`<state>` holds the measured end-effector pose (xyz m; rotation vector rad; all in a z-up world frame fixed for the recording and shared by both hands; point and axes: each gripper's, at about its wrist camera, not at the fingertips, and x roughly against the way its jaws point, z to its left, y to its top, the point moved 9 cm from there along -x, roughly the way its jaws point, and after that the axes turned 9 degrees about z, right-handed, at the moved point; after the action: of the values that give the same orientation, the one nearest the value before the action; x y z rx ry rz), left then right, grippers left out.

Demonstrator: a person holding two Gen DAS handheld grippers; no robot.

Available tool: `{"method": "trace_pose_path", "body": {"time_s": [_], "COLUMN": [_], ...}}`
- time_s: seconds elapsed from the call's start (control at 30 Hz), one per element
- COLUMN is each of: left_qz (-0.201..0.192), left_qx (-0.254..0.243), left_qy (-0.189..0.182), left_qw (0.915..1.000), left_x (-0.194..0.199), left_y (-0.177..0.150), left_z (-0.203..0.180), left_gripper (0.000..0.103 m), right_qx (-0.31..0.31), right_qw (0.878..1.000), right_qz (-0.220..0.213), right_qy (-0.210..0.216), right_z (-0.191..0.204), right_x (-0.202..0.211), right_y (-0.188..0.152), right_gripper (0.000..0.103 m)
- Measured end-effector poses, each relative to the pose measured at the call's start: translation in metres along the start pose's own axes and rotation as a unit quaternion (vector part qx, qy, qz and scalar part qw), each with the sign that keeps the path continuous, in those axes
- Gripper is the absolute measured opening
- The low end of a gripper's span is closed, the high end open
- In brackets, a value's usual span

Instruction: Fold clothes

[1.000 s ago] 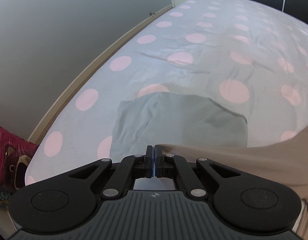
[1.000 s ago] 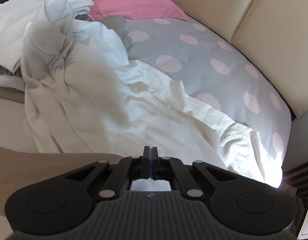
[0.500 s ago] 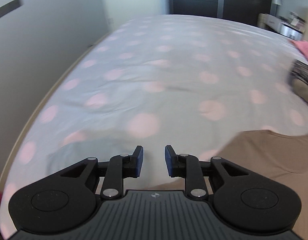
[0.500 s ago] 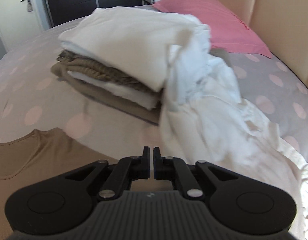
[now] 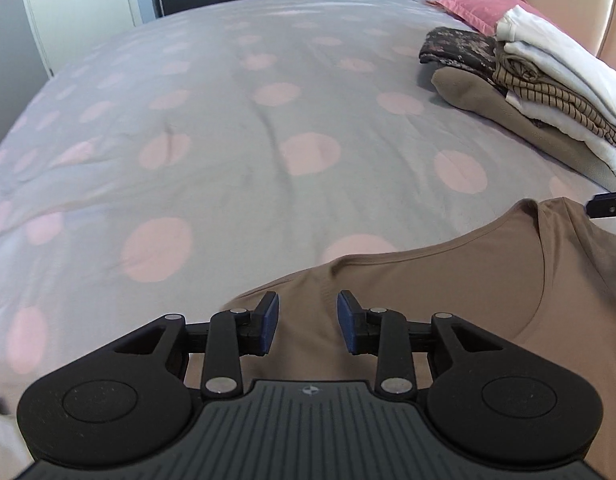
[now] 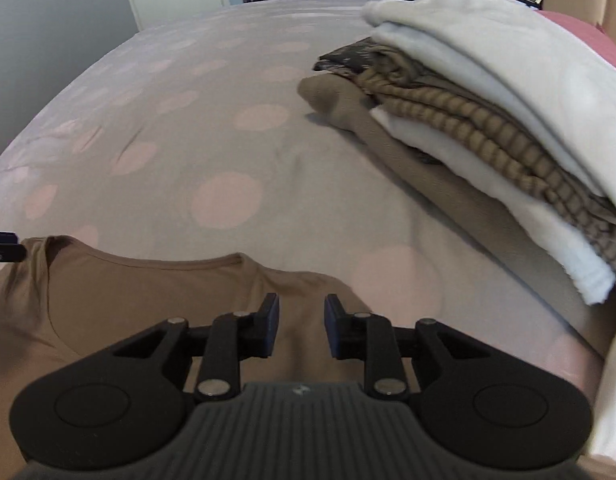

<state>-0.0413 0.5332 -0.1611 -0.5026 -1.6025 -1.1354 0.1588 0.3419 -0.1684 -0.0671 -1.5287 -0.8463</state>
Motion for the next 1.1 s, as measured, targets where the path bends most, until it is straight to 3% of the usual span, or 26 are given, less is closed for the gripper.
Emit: {"method": "trace_pose_path", "body": {"time_s": [0.1, 0.13, 0.17, 0.23, 0.37, 0.5, 0.63, 0.73, 0.83, 0.97, 1.1], "left_qz": [0.017, 0.022, 0.025, 0.023, -0.017, -0.006, 0.006, 0.006, -0.008, -0.012, 0.007], "left_qx": [0.007, 0.013, 0.019, 0.026, 0.047, 0.049, 0.052, 0.053, 0.051, 0.042, 0.024], "left_qy": [-0.004, -0.007, -0.011, -0.013, -0.026, -0.01, -0.002, -0.002, 0.008, 0.007, -0.012], "left_qw": [0.9998, 0.9996, 0.9995, 0.9993, 0.9984, 0.9987, 0.9986, 0.9986, 0.9986, 0.999, 0.9996], "left_x": [-0.021, -0.026, -0.03, -0.035, -0.025, -0.037, -0.047, -0.038, -0.013, 0.023, 0.058], "left_y": [0.005, 0.006, 0.006, 0.008, 0.018, 0.024, 0.021, 0.02, 0.014, -0.007, -0.05], "left_z": [-0.004, -0.005, -0.004, -0.001, 0.005, 0.008, 0.008, 0.01, 0.015, 0.016, 0.006], "left_gripper": [0.03, 0.024, 0.012, 0.005, 0.002, 0.002, 0.005, 0.019, 0.032, 0.033, 0.032], "right_qx": [0.015, 0.014, 0.013, 0.012, -0.007, -0.027, -0.023, -0.032, -0.029, -0.02, 0.008], "right_qw": [1.0, 1.0, 1.0, 1.0, 1.0, 1.0, 0.999, 0.999, 0.999, 1.0, 0.999], "right_qz": [0.006, 0.008, 0.01, 0.015, -0.005, 0.003, 0.022, 0.025, 0.015, 0.014, 0.024], "right_qy": [0.01, 0.008, 0.007, 0.004, 0.011, 0.006, -0.002, 0.005, 0.003, 0.007, 0.019], "right_z": [0.02, 0.022, 0.023, 0.025, 0.022, 0.015, 0.017, 0.014, 0.011, 0.007, 0.013], "right_x": [-0.021, -0.026, -0.031, -0.042, -0.045, -0.054, -0.061, -0.052, -0.03, 0.002, 0.037], "right_y": [0.01, 0.01, 0.011, 0.012, 0.019, 0.023, 0.018, 0.019, 0.015, -0.004, -0.045], "right_gripper": [0.027, 0.027, 0.026, 0.006, 0.005, 0.005, 0.006, 0.013, 0.027, 0.029, 0.028]}}
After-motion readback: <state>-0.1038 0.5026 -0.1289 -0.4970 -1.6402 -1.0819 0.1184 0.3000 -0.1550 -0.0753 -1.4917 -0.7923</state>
